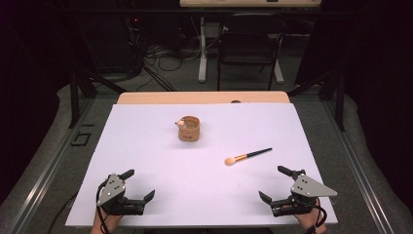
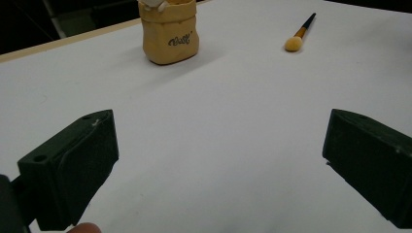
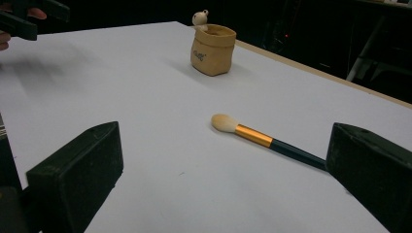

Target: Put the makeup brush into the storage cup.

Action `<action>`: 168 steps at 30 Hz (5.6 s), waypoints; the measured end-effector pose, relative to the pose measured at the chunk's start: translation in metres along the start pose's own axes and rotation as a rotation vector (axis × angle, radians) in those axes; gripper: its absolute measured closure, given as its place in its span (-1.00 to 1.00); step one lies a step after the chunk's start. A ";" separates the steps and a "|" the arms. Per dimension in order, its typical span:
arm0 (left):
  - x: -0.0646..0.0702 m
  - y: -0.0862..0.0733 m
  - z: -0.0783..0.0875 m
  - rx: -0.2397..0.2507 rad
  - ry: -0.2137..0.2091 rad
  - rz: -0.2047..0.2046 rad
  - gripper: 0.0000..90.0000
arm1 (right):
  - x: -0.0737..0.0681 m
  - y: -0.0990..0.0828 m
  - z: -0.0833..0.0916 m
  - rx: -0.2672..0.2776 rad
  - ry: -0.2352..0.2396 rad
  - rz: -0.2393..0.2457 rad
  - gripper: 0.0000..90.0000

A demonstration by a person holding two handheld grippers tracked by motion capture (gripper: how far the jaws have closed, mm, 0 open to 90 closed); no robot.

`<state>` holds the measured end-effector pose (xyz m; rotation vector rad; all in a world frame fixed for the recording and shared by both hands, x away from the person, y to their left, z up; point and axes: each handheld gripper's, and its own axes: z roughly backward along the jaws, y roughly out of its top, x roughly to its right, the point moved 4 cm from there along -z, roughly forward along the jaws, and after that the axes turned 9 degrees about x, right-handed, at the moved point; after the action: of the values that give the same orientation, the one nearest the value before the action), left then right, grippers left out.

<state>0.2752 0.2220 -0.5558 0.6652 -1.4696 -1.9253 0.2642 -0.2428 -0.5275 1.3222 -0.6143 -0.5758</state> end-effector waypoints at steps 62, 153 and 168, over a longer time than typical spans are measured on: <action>0.001 -0.002 -0.002 -0.017 -0.015 -0.003 -1.00 | 0.041 -0.001 -0.056 -0.161 0.101 0.007 -1.00; 0.001 -0.003 -0.004 -0.023 -0.023 0.000 -1.00 | 0.075 -0.013 -0.174 -0.999 0.508 0.671 0.55; 0.001 -0.003 -0.004 -0.028 -0.024 -0.005 -1.00 | 0.073 -0.020 -0.179 -1.051 0.528 0.708 0.74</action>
<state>0.2767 0.2192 -0.5598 0.6351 -1.4540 -1.9606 0.4410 -0.1715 -0.5659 0.1808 -0.2211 0.0837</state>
